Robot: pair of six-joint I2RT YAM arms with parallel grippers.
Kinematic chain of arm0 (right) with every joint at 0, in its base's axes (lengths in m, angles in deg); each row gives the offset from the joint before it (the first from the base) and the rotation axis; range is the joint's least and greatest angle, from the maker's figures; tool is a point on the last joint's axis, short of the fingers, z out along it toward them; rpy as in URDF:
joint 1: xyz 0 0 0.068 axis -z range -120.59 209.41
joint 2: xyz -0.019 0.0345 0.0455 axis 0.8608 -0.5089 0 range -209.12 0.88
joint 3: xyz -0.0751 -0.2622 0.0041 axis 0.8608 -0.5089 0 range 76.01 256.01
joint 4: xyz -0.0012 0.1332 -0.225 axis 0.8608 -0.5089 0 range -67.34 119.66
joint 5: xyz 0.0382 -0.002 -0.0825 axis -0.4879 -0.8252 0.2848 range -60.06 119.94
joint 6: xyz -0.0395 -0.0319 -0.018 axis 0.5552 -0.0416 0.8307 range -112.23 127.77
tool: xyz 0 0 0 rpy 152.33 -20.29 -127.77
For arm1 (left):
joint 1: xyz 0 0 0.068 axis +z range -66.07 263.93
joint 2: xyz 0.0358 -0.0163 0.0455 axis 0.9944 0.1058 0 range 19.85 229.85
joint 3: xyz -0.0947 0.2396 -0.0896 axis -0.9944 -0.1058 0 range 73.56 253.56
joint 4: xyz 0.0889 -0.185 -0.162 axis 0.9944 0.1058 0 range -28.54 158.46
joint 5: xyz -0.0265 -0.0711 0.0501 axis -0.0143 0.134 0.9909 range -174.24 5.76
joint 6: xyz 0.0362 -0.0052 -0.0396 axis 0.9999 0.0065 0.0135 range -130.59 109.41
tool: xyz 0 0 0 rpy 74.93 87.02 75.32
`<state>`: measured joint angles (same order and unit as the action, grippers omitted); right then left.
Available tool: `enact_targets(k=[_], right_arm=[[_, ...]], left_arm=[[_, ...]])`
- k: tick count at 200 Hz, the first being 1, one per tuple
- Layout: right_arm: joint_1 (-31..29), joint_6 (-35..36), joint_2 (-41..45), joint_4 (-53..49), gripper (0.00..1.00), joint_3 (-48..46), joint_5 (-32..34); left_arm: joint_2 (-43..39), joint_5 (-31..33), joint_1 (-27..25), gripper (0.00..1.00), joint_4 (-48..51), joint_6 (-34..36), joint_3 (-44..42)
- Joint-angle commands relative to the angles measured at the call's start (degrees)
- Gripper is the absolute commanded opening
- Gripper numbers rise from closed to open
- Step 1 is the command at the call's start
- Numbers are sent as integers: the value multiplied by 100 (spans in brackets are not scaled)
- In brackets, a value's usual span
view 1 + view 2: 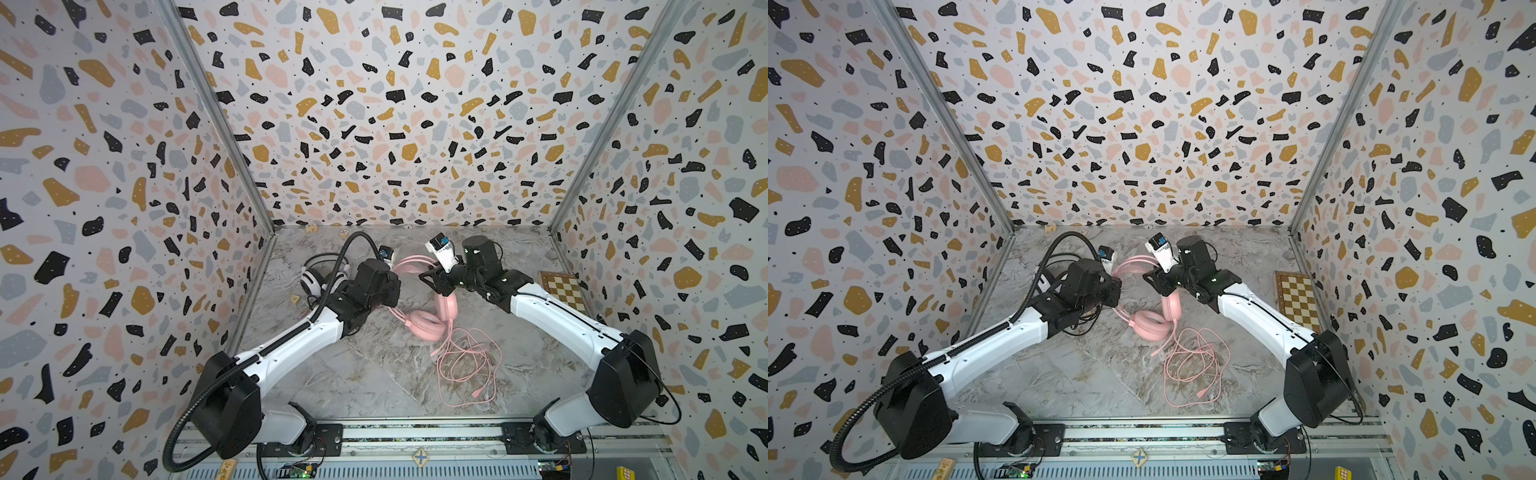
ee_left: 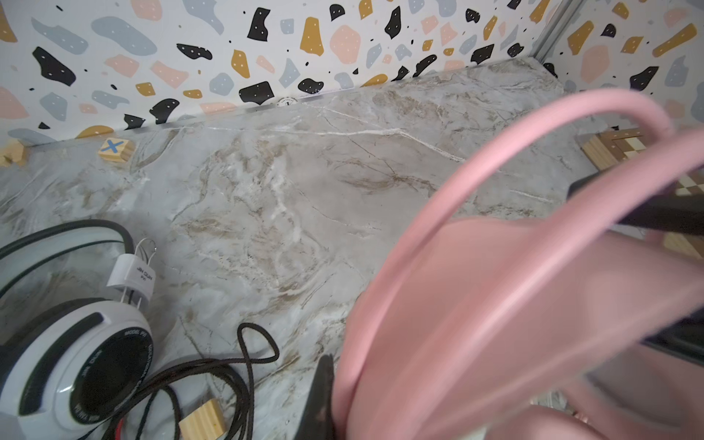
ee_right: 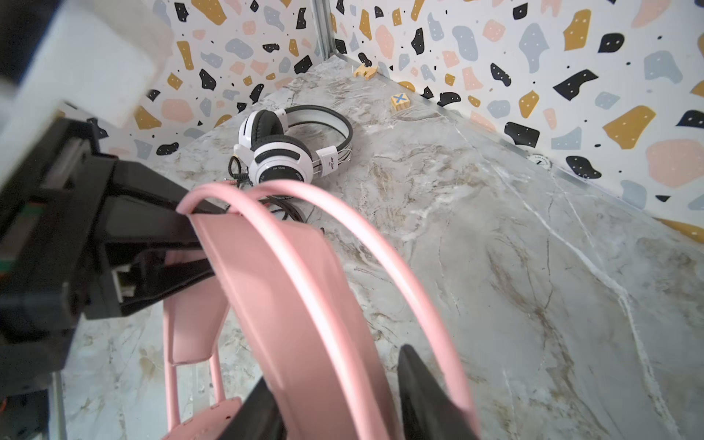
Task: Wrap the headphones
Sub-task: 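Lift the pink headset with the left gripper while the right gripper withdraws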
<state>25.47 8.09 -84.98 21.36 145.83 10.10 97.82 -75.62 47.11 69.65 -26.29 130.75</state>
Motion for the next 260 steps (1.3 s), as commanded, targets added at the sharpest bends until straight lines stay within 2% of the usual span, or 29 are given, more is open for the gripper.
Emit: enact_targets(k=[1, 33, 69, 107, 148, 182, 208, 260], right_arm=[[19, -137, 387, 235, 59, 67, 268], [225, -363, 667, 401, 63, -179, 138], [752, -666, 1211, 548, 63, -552, -114], [1726, -1196, 1933, 1068, 68, -1748, -308], [2174, -1667, 2119, 1076, 68, -2821, -270], [2151, -1763, 2076, 968, 68, -3157, -339], [1983, -1794, 2026, 1006, 68, -3450, -380], [1036, -1917, 2127, 1873, 68, -4107, -627]], left_arm=[[-213, 54, 41, 0, -424, -173, -7], [-213, -104, 173, 0, -398, -266, 52], [-340, -271, 453, 0, -212, -284, 148], [-675, -813, 1048, 0, -20, -364, 474], [-906, -1179, 1605, 0, 317, -363, 1123], [-797, -1144, 2033, 0, 577, -191, 1792], [-511, -1343, 2272, 0, 746, -296, 2375], [-205, -1858, 2293, 0, 652, -729, 2720]])
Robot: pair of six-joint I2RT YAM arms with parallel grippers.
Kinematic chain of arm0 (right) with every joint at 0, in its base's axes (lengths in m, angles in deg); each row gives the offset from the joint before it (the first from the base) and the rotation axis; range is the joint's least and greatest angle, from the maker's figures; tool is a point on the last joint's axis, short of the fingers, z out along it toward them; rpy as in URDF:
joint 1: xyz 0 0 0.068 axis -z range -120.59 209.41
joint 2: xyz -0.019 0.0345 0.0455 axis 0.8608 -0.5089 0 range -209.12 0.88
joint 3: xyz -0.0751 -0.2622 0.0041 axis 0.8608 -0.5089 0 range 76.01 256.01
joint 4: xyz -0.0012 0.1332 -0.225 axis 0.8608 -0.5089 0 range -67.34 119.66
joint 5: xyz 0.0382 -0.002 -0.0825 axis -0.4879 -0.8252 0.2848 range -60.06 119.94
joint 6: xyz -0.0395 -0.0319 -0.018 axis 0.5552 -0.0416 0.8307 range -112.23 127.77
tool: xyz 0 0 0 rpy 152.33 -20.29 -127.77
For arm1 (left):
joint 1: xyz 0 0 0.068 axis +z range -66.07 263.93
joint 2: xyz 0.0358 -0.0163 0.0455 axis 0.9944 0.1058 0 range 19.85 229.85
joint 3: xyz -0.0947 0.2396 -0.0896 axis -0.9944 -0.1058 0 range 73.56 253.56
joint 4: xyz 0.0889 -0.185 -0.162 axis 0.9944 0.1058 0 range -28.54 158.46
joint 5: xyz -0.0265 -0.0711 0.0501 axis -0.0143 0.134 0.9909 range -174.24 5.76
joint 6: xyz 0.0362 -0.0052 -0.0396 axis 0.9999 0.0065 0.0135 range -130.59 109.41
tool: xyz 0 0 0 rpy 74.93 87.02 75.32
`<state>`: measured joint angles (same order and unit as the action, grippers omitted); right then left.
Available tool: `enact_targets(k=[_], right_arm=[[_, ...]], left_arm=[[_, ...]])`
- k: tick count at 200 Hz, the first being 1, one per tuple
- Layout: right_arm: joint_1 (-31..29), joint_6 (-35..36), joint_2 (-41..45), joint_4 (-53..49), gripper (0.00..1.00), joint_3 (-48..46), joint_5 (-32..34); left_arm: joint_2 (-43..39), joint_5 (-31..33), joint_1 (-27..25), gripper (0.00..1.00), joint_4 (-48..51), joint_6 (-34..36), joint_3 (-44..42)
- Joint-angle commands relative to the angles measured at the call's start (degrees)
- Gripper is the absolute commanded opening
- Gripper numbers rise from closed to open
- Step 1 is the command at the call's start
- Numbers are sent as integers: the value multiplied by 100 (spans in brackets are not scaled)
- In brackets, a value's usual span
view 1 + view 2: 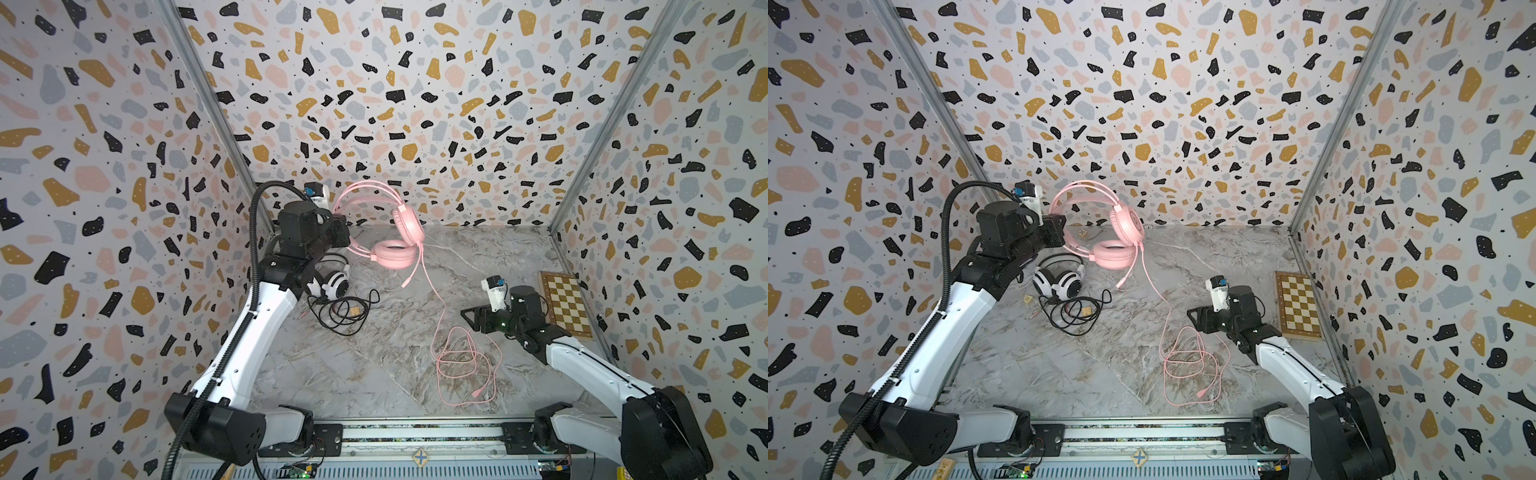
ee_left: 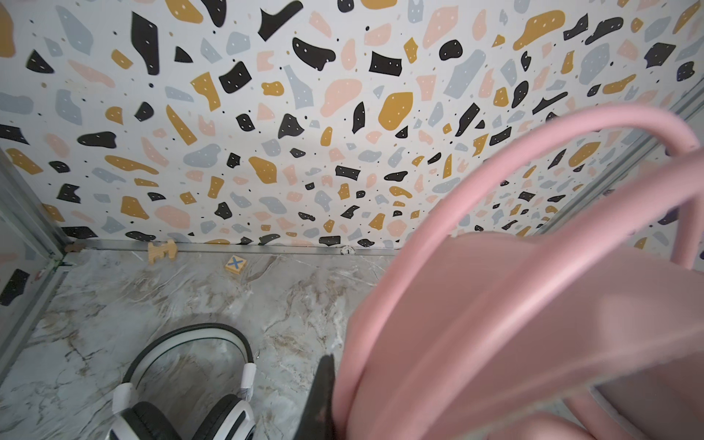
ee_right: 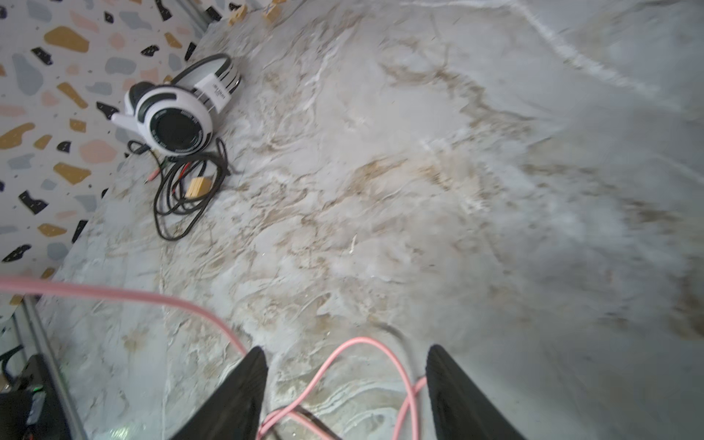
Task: Wrap the headphones
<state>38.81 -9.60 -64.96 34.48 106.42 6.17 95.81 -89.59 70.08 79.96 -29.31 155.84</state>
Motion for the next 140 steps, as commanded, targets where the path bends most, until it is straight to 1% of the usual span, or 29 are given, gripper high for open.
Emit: enact_targets(k=[1, 16, 43, 66, 103, 140], right_arm=[[-305, -155, 125, 603, 68, -171, -242], [-478, -260, 23, 955, 68, -314, -233], [-874, -134, -434, 1088, 68, -182, -181], [-1200, -122, -620, 1356, 68, -224, -194], [-1287, -421, -926, 1869, 66, -323, -317], [-1310, -685, -1335, 2784, 63, -435, -230]], left_arm=[[-3, -469, -4, 0, -381, -434, 210], [-3, -516, -4, 0, -427, -491, 201], [20, -502, -2, 0, -397, -501, 286], [79, -566, 4, 0, -396, -545, 436], [276, -930, 53, 0, -325, -675, 850], [387, -1120, 132, 0, -388, -864, 984]])
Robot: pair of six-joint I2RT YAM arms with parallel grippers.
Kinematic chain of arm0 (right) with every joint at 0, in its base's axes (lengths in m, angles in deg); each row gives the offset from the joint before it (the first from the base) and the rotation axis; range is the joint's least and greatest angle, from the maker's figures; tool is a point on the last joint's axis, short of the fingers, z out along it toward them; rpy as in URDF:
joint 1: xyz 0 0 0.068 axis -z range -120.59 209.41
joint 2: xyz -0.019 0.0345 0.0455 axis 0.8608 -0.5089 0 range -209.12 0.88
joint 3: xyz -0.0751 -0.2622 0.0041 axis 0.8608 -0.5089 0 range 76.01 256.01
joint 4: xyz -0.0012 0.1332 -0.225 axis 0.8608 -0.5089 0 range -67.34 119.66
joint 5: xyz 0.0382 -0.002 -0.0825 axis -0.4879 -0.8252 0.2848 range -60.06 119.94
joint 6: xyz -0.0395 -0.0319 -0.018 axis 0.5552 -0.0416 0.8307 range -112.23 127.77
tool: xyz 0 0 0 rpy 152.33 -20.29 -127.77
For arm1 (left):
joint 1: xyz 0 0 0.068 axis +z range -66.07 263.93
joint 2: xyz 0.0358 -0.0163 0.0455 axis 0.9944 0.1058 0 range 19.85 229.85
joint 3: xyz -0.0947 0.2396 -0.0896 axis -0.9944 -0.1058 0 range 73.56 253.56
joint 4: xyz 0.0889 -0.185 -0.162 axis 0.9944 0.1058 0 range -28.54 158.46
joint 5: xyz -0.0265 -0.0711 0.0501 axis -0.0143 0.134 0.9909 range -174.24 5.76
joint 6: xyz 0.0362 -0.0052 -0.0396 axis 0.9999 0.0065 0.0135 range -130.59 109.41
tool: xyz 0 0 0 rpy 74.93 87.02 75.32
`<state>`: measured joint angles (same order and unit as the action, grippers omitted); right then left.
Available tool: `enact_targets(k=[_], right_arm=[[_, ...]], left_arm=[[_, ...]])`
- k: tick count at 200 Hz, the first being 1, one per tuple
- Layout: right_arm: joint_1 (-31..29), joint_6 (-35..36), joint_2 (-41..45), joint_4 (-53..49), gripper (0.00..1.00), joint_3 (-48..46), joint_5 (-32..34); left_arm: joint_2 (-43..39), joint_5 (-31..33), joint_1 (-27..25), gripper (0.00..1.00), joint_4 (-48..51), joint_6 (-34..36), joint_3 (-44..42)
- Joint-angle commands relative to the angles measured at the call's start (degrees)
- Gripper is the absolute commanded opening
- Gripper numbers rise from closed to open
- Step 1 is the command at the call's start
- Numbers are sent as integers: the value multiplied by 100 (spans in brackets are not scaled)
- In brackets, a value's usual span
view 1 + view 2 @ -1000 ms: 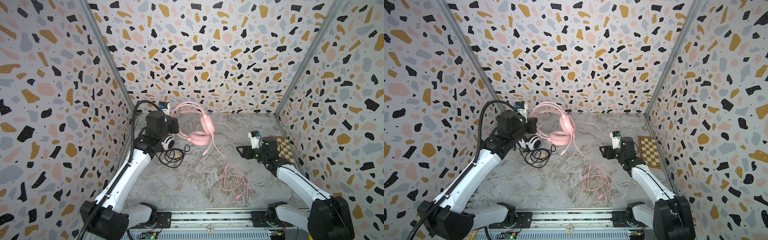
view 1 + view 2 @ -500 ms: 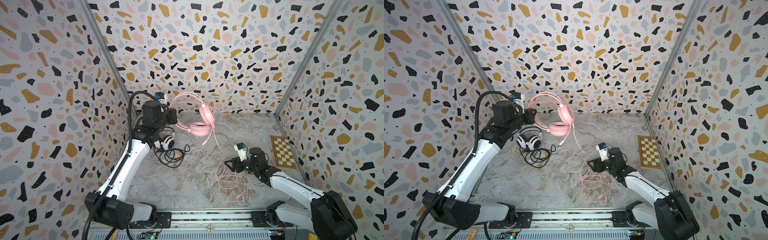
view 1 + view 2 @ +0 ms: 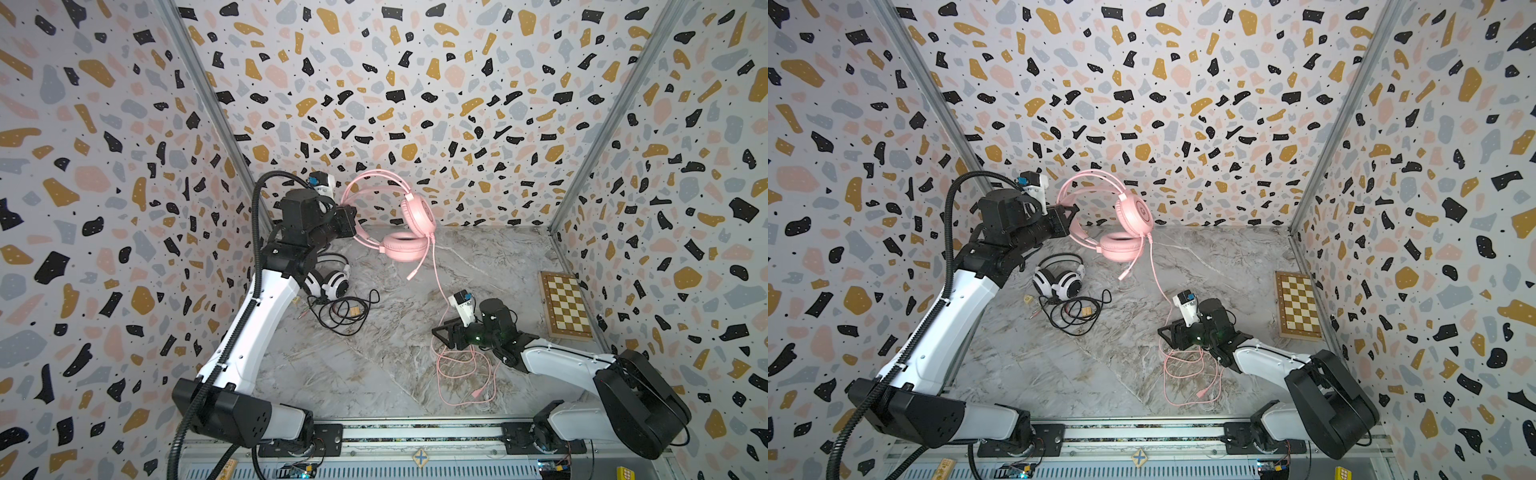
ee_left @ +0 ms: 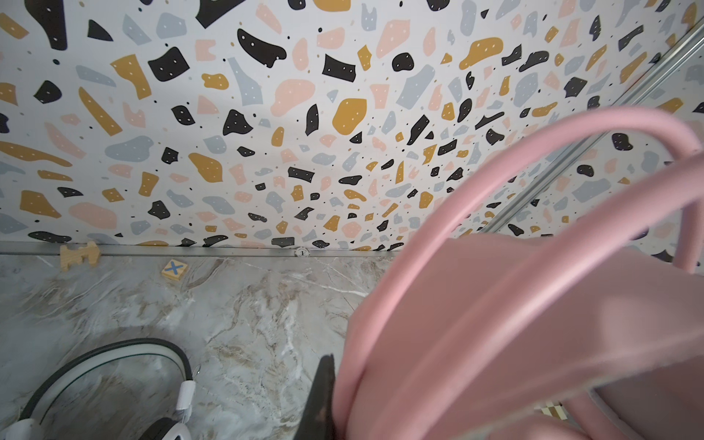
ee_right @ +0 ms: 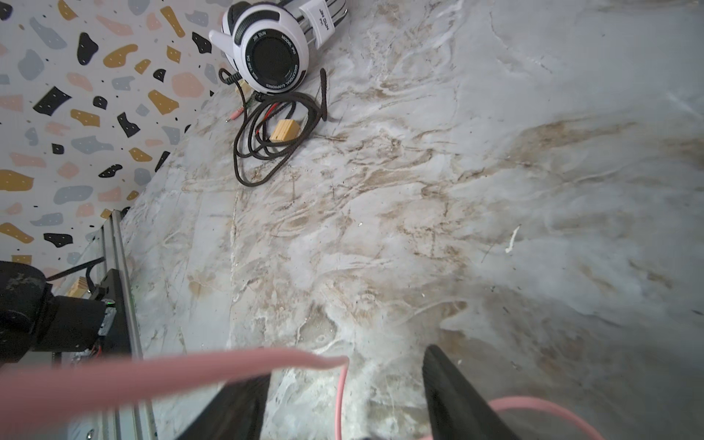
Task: Wrap the headphones
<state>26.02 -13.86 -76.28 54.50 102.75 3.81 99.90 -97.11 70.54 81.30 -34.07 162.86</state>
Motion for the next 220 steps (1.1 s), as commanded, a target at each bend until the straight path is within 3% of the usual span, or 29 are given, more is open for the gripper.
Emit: enact_targets(k=[1, 19, 49, 80, 116, 134, 164, 220], right_arm=[[-29, -261, -220, 819, 63, -70, 4], [-30, -368, -474, 1203, 56, -23, -46], [-34, -416, -603, 1226, 30, 87, 2], [-36, -500, -417, 1235, 12, -124, 108], [-200, -687, -206, 923, 5, -35, 530], [-302, -685, -208, 521, 4, 265, 755], [-393, -679, -353, 119, 4, 722, 761], [-254, -186, -769, -642, 4, 1639, 986]], left_arm=[[-19, -371, 88, 0, -523, -391, 282], [31, -442, 99, 0, -600, -508, 256], [80, -410, 139, 0, -662, -694, 200], [-56, -262, 152, 0, -1280, -1432, -303], [-304, 72, 115, 0, -2113, -2667, -1193], [-473, 673, -111, 0, -2318, -3143, -1527], [-637, 1945, -456, 0, -1856, -3782, -1546], [-859, 1851, -724, 0, -2063, -4208, -1712]])
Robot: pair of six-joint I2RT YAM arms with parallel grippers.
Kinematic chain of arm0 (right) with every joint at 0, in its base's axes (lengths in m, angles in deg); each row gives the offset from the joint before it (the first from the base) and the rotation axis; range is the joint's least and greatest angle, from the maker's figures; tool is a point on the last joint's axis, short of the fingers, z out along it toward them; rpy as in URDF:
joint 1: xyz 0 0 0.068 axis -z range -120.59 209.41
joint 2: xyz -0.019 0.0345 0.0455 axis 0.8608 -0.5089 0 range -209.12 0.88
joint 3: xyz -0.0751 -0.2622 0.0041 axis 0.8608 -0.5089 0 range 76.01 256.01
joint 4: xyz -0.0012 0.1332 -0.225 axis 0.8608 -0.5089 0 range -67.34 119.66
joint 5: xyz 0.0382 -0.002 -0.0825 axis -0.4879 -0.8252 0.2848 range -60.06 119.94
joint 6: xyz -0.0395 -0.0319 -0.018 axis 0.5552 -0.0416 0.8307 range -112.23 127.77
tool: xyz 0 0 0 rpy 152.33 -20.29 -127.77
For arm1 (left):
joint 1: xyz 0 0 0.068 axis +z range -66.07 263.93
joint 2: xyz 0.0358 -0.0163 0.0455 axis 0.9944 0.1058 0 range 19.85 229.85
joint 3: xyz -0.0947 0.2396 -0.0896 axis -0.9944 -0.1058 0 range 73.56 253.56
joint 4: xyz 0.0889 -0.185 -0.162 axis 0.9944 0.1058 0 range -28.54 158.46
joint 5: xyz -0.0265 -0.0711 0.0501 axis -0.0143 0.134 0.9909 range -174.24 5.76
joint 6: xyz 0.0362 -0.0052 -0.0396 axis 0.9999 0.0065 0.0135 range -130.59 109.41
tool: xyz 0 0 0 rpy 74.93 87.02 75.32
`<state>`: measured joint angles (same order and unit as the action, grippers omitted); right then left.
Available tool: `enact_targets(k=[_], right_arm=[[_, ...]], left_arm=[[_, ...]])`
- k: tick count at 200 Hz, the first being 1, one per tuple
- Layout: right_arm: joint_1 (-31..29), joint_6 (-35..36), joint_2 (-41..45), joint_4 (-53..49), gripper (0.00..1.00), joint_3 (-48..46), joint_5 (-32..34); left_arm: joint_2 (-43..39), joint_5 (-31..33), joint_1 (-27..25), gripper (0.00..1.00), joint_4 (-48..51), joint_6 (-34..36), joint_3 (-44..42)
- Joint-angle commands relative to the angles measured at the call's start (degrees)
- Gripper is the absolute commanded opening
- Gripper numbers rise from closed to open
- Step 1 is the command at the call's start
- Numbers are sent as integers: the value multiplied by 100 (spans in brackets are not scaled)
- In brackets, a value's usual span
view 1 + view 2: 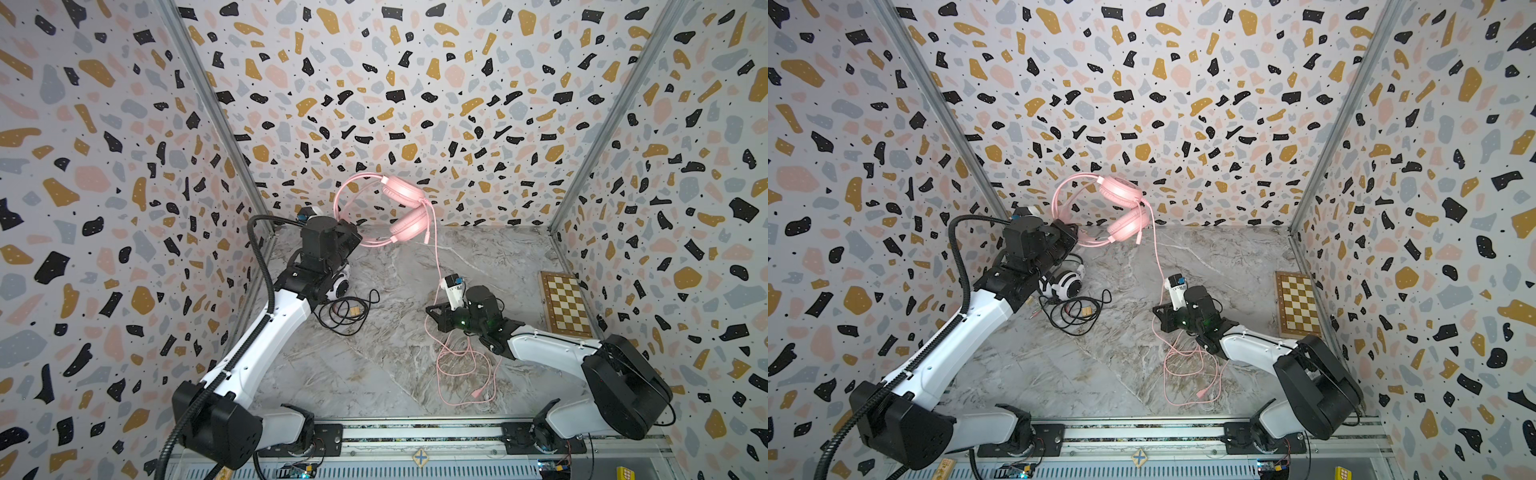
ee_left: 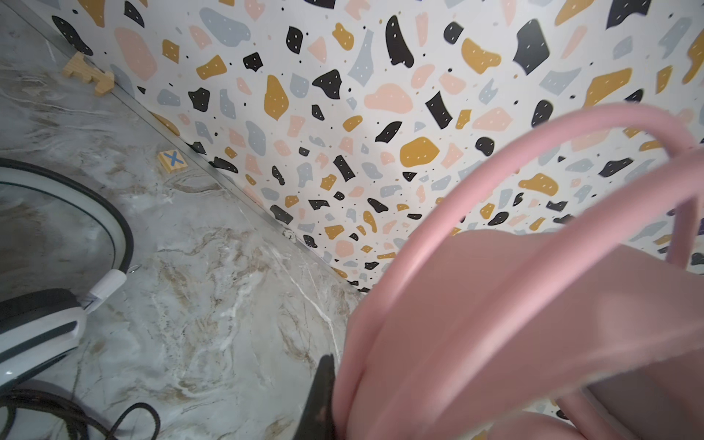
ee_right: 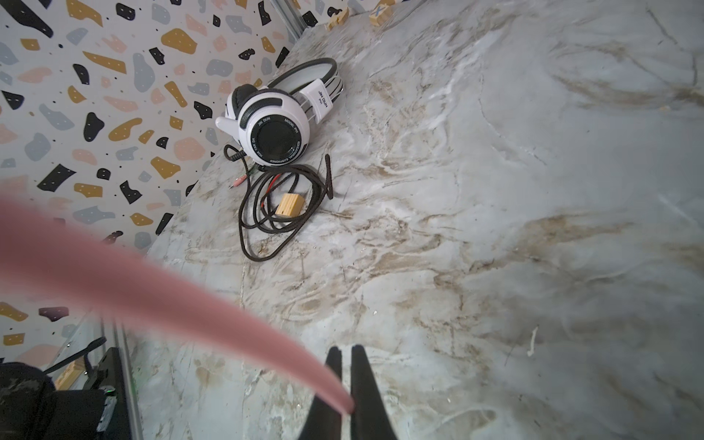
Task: Wrap the headphones
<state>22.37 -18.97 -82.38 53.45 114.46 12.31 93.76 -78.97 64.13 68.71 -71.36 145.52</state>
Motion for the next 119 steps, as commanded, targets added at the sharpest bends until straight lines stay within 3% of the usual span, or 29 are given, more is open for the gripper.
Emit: enact_targets(k=[1, 44, 75, 119], right_arm=[[123, 331, -170, -544, 4, 482, 127], [564, 375, -708, -640, 4, 1078, -167], [562, 357, -1323, -797, 4, 1654, -397], [245, 117, -1519, -611, 4, 1729, -390]], left_arm=[[-250, 36, -89, 0, -800, -479, 20], [-512, -13, -129, 0, -743, -622, -243], [-721, -91, -138, 0, -883, -785, -379], [-794, 39, -146, 0, -1083, -1046, -433]])
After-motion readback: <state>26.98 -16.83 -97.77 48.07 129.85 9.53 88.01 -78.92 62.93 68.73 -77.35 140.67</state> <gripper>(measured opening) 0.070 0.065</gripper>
